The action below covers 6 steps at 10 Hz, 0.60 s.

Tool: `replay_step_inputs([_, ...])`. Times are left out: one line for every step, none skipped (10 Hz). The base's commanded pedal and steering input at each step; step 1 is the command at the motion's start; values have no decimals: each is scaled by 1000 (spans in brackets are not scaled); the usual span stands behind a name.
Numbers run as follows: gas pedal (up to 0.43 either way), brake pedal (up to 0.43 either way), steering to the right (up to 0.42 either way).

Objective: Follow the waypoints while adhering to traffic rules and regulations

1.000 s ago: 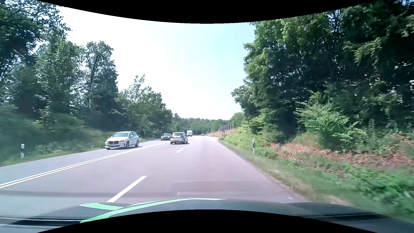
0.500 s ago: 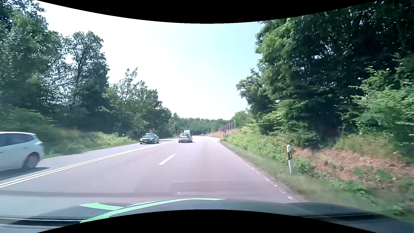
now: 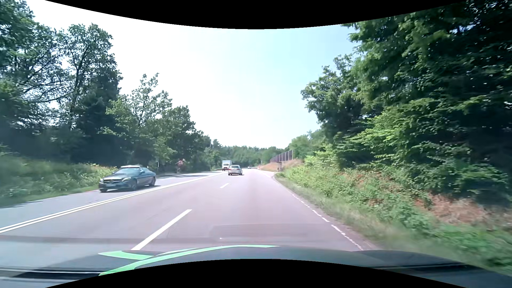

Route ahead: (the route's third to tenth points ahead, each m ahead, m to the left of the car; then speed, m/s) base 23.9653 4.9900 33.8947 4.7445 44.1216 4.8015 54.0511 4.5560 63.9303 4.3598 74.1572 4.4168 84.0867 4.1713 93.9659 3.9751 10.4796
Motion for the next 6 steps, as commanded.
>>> replay_step_inputs([20,0,1])
replay_step_inputs([20,0,1])
replay_step_inputs([20,0,2])
replay_step_inputs([20,0,1])
replay_step_inputs([20,0,0])
replay_step_inputs([20,0,0])
